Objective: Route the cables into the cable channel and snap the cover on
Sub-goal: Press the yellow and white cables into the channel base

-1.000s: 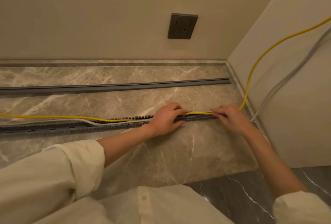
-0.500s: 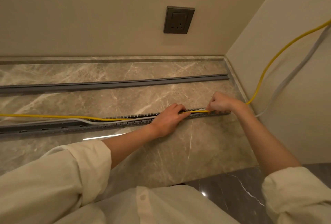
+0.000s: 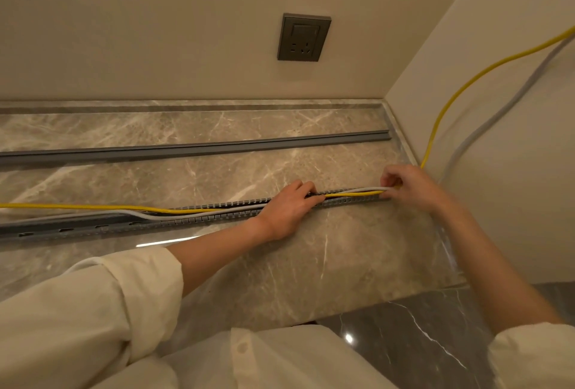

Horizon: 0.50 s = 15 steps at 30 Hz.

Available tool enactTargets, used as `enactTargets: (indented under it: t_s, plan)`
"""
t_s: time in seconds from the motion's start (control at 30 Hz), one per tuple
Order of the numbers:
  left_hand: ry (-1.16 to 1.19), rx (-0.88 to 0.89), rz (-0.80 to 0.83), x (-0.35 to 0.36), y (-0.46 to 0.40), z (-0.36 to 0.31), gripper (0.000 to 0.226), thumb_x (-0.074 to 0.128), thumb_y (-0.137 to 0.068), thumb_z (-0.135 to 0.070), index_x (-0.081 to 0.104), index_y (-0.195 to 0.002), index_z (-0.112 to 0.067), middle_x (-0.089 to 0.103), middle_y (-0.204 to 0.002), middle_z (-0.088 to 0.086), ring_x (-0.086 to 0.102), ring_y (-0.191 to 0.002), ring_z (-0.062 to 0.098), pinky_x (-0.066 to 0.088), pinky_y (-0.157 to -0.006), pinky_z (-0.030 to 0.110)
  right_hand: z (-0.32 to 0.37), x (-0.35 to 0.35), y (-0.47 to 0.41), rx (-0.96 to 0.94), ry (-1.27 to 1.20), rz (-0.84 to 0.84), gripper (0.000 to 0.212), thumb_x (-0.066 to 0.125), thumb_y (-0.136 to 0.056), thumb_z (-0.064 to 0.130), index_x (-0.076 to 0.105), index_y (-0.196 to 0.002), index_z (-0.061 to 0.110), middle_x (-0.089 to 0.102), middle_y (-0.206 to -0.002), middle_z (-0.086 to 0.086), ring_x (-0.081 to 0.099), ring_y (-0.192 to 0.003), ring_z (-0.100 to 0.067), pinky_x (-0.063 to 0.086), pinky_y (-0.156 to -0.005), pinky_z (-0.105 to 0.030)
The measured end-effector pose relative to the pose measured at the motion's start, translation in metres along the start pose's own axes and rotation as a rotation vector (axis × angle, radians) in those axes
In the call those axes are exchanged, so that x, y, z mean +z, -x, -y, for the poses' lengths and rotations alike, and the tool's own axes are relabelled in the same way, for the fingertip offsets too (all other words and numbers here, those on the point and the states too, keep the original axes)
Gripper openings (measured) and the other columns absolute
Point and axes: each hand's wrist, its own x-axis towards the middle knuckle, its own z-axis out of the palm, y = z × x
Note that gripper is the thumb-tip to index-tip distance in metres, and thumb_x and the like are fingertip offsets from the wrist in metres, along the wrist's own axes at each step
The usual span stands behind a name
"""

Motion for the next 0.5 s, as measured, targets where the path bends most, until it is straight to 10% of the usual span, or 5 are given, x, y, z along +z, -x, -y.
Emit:
enactTargets:
  t_s: [0.23, 0.5]
  plan:
    - [0.006, -0.014, 0.003, 0.000, 0.000, 0.001, 0.047, 0.056, -0.087, -0.004, 0.049, -0.133, -0.010, 0.054, -0.119, 0.012, 0.048, -0.101, 0.027, 0.047, -0.081, 0.037, -0.005, 0.012, 0.026, -0.237, 0.126, -0.299, 0.024, 0.068, -0.085, 0.013, 0.071, -0.108, 0.010, 0.071, -0.083, -0.010, 0.067, -0.075, -0.031, 0.053, -0.061, -0.041]
    - [-0.034, -0.076, 0.024, -0.005, -0.003, -0.006, 0.045, 0.055, -0.086, -0.004, 0.050, -0.131, -0.008, 0.053, -0.115, 0.014, 0.047, -0.100, 0.029, 0.043, -0.078, 0.037, 0.003, 0.005, 0.008, -0.008, 0.232, -0.018, 0.021, 0.052, -0.095, 0.032, 0.069, -0.097, 0.021, 0.072, -0.099, -0.005, 0.064, -0.097, -0.030, 0.052, -0.076, -0.042]
